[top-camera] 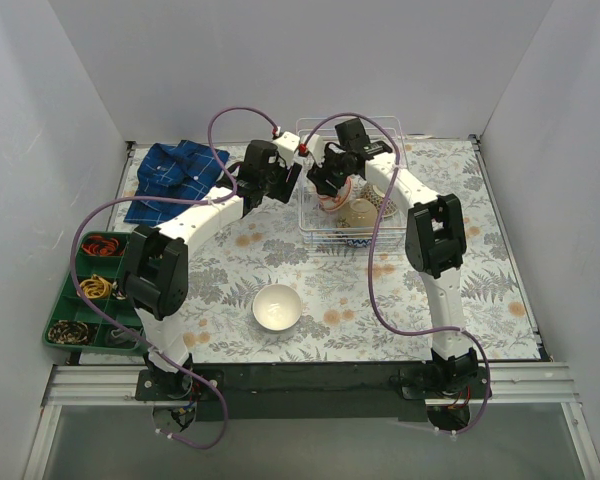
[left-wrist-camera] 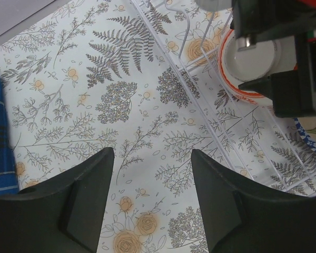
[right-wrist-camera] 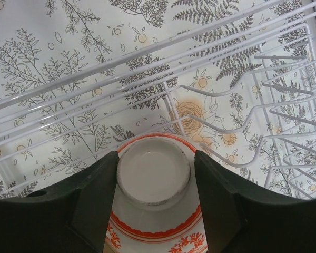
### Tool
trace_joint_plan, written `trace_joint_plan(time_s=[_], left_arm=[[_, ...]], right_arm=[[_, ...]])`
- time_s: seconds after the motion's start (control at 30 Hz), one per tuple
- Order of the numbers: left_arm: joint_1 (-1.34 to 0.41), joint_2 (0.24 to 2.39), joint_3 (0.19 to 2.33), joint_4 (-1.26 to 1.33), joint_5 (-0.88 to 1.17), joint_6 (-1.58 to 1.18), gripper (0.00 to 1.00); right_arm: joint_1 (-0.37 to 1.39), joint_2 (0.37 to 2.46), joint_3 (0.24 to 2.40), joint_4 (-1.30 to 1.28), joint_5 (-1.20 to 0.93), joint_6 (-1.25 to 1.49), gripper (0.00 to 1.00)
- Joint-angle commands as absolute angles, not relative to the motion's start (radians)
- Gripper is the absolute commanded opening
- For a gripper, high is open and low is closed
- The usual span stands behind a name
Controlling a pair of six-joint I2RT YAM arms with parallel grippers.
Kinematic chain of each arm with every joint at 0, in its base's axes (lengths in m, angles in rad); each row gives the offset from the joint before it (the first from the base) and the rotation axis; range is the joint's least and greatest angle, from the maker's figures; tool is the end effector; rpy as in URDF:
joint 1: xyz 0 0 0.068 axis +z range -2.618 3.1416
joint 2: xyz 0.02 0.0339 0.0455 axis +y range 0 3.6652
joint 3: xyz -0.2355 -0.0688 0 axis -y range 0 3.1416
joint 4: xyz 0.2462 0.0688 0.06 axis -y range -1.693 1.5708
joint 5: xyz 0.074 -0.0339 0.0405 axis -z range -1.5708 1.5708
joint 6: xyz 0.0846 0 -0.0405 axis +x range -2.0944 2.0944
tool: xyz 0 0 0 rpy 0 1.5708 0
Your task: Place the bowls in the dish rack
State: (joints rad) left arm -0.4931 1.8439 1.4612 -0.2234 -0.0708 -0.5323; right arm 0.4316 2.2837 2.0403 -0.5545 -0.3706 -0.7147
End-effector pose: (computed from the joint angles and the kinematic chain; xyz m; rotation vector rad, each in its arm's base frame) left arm 0.4120 -0.2146 0.2138 -0.0847 2.2186 -0.5016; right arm 0.4724 0.2513 0.1811 -1.4025 1.8477 0.2964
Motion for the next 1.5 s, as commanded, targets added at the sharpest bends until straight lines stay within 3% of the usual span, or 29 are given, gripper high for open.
trace_joint_plan(time_s=[0.0,0.3,0.9,1.47], left_arm=[[-0.494,1.786,1.462,-0.204,-0.077,-0.535,0.6],[-0.494,1.784,1.465,-0.206,-0.072,-0.537,0.6],[-0.495,1.793,1.477,-0.203,-0.041,-0.561,0.6],[-0.541,1.761,1.414,-0.201,-0.081,-0.537,0.6]], right_arm=[[0.431,2.281,2.048,-0.586,-0.308,-0.729,0.64],[0.43,2.238,2.042,-0.583,-0.333,-0.695,0.42],[0.428,2.106,2.028,-0.56,-0.344,-0.624,0.4],[0.423,2.223,2.065,-0.497,-0.541,-0.482,0.38]])
